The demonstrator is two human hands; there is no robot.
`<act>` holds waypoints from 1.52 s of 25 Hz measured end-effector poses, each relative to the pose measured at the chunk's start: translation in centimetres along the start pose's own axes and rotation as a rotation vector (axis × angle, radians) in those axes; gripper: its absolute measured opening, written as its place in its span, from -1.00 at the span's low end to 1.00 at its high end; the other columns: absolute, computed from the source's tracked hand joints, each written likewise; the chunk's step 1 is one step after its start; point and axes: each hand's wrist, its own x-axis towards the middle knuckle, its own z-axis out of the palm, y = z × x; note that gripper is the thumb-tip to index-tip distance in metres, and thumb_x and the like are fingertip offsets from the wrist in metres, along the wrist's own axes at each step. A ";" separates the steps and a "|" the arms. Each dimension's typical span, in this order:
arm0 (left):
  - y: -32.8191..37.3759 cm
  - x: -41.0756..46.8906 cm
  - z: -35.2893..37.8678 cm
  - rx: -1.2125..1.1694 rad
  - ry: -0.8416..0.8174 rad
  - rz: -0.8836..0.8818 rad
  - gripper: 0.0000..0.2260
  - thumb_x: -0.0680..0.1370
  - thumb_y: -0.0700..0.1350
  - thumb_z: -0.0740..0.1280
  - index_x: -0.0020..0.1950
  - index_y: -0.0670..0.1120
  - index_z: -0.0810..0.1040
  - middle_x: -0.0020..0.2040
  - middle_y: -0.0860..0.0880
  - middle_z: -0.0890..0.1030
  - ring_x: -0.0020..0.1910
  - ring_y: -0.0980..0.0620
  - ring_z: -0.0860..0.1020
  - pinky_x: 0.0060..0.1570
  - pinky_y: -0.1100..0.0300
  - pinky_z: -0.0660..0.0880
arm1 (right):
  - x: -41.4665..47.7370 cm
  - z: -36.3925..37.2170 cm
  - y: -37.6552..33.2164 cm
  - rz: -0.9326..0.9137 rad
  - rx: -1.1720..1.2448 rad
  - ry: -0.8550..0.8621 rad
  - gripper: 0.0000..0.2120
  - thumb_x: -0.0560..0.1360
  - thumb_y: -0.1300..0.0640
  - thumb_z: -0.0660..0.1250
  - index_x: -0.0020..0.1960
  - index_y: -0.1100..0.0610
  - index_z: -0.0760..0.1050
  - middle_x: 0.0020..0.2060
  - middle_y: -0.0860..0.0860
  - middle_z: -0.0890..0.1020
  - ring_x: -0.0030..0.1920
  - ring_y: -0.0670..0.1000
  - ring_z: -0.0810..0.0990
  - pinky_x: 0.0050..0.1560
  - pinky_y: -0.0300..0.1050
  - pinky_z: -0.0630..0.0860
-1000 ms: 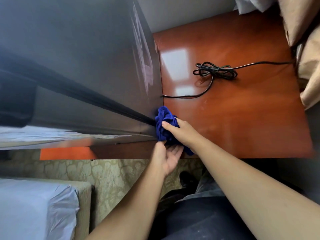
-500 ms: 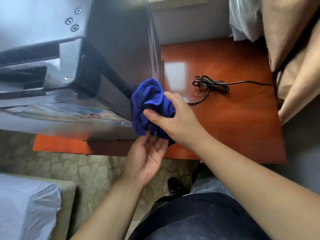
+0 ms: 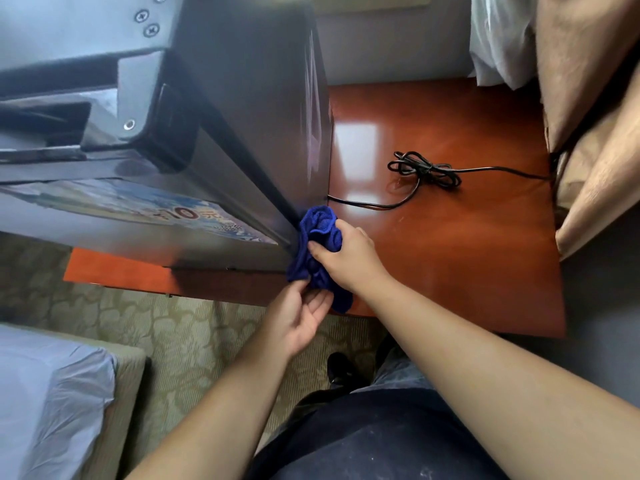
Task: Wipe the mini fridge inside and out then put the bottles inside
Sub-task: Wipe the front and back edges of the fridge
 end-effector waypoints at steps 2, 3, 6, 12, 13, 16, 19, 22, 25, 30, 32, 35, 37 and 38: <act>0.5 -1.5 -0.4 0.007 -0.033 0.038 -0.86 0.70 -0.21 0.22 0.07 -0.16 0.57 -0.28 -0.12 0.70 -0.20 0.00 0.66 -0.22 0.16 0.69 | -0.6 -0.3 -0.7 -0.046 0.052 0.034 -0.60 0.43 -0.21 0.47 0.14 0.01 0.60 0.05 0.12 0.66 0.16 0.13 0.61 0.10 -0.22 0.41; 0.8 -2.4 -0.5 0.009 -0.049 0.062 -0.86 0.69 -0.21 0.23 0.07 -0.15 0.59 -0.27 -0.11 0.71 -0.27 0.02 0.68 -0.28 0.20 0.68 | -1.0 -0.5 -1.2 -0.070 0.103 0.050 -0.55 0.37 -0.28 0.45 0.10 0.00 0.60 0.02 0.08 0.68 0.11 0.11 0.65 0.15 -0.15 0.51; 2.0 -5.8 -0.1 0.002 -0.131 0.151 -0.86 0.66 -0.19 0.26 0.03 -0.12 0.61 -0.25 -0.08 0.71 -0.34 0.07 0.69 -0.29 0.25 0.66 | -2.5 -1.7 -4.2 -0.174 0.248 0.098 -0.50 0.29 -0.34 0.43 -0.01 0.04 0.58 -0.06 0.09 0.70 -0.02 0.08 0.69 0.10 0.10 0.62; 4.2 -11.3 1.9 -0.084 -0.347 0.313 -0.85 0.46 -0.10 0.35 -0.04 -0.09 0.66 -0.18 -0.04 0.71 -0.25 0.12 0.69 -0.13 0.24 0.67 | -6.5 -5.5 -11.6 -0.411 0.254 0.240 -0.68 0.39 -0.13 0.59 -0.08 0.06 0.59 -0.10 0.08 0.59 -0.10 -0.05 0.59 -0.04 -0.28 0.50; 4.2 -11.2 2.3 -0.101 -0.358 0.300 -0.83 0.46 -0.10 0.35 -0.03 -0.09 0.68 -0.12 -0.05 0.71 -0.17 0.11 0.69 -0.02 0.20 0.65 | -6.7 -5.8 -11.8 -0.423 0.257 0.246 -0.70 0.40 -0.10 0.59 -0.04 0.06 0.61 -0.10 0.06 0.58 -0.10 -0.06 0.58 -0.05 -0.33 0.46; 3.2 -8.8 3.6 -0.160 -0.327 0.224 -0.77 0.50 -0.14 0.32 0.12 -0.12 0.63 0.02 -0.10 0.68 0.01 0.04 0.63 0.15 0.14 0.55 | -5.0 -5.2 -9.9 -0.407 0.240 0.210 -0.73 0.45 -0.04 0.56 0.03 0.08 0.62 -0.09 0.04 0.59 -0.05 -0.03 0.59 0.03 -0.24 0.50; 1.5 -4.5 4.8 -0.206 -0.216 0.140 -0.77 0.66 -0.15 0.20 0.21 -0.14 0.61 0.12 -0.13 0.69 0.08 -0.01 0.64 0.11 0.11 0.58 | -1.9 -3.5 -6.1 -0.328 0.169 0.127 -0.75 0.49 0.04 0.51 0.13 0.08 0.63 -0.01 0.01 0.62 0.06 0.00 0.60 0.14 -0.13 0.50; -0.1 -0.2 5.8 -0.284 -0.117 0.067 -0.73 0.71 -0.12 0.15 0.28 -0.14 0.59 0.18 -0.15 0.70 0.15 -0.03 0.64 0.05 0.08 0.63 | 0.8 -1.9 -2.0 -0.281 0.167 0.036 -0.68 0.50 0.13 0.47 0.25 0.11 0.60 0.14 0.00 0.64 0.19 0.00 0.59 0.20 -0.26 0.44; -1.4 3.9 6.2 -0.270 0.036 0.022 -0.72 0.73 -0.14 0.11 0.29 -0.15 0.57 0.15 -0.16 0.69 0.12 -0.06 0.64 0.07 0.06 0.64 | 3.5 -0.8 1.5 -0.179 0.142 -0.071 -0.71 0.53 0.15 0.43 0.25 0.09 0.59 0.15 0.00 0.64 0.20 0.04 0.59 0.15 -0.25 0.40; -2.3 8.9 7.1 -0.297 0.201 0.044 -0.67 0.72 -0.23 0.18 0.48 -0.24 0.45 0.17 -0.19 0.64 0.04 -0.06 0.63 0.08 0.02 0.64 | 8.6 -0.4 4.9 0.085 0.154 -0.249 -0.76 0.59 0.06 0.36 0.25 0.00 0.58 0.13 -0.02 0.70 0.21 0.08 0.62 0.17 -0.15 0.46; -1.9 9.4 7.9 -0.319 0.242 0.052 -0.68 0.71 -0.26 0.21 0.47 -0.24 0.45 0.10 -0.20 0.64 0.00 -0.07 0.63 0.12 -0.03 0.63 | 10.1 -0.6 5.4 0.135 0.206 -0.229 -0.79 0.59 0.04 0.36 0.22 -0.02 0.59 0.08 -0.06 0.72 0.19 0.05 0.64 0.21 -0.13 0.49; -1.6 8.3 10.0 -0.338 0.267 0.075 -0.70 0.71 -0.24 0.22 0.43 -0.25 0.47 0.09 -0.21 0.63 -0.01 -0.09 0.64 0.20 -0.02 0.53 | 11.3 -0.8 5.0 0.172 0.305 -0.162 -0.84 0.54 0.01 0.40 0.08 0.02 0.63 -0.04 -0.10 0.75 0.11 0.01 0.68 0.27 0.00 0.56; -0.7 6.6 11.3 -0.365 0.224 0.128 -0.75 0.71 -0.22 0.22 0.35 -0.26 0.52 0.12 -0.19 0.65 0.02 -0.07 0.65 0.21 -0.01 0.57 | 11.4 -1.5 3.3 0.143 0.398 -0.112 -0.81 0.48 -0.06 0.44 0.00 0.02 0.64 -0.11 -0.11 0.76 0.03 -0.03 0.71 0.23 0.08 0.59; 0.1 5.4 12.1 -0.380 0.187 0.162 -0.77 0.71 -0.21 0.23 0.31 -0.25 0.55 0.14 -0.18 0.66 0.04 -0.06 0.66 0.20 0.00 0.60 | 11.5 -2.2 1.9 0.102 0.447 -0.083 -0.77 0.43 -0.11 0.45 -0.03 0.03 0.64 -0.14 -0.10 0.76 0.00 -0.04 0.72 0.20 0.11 0.61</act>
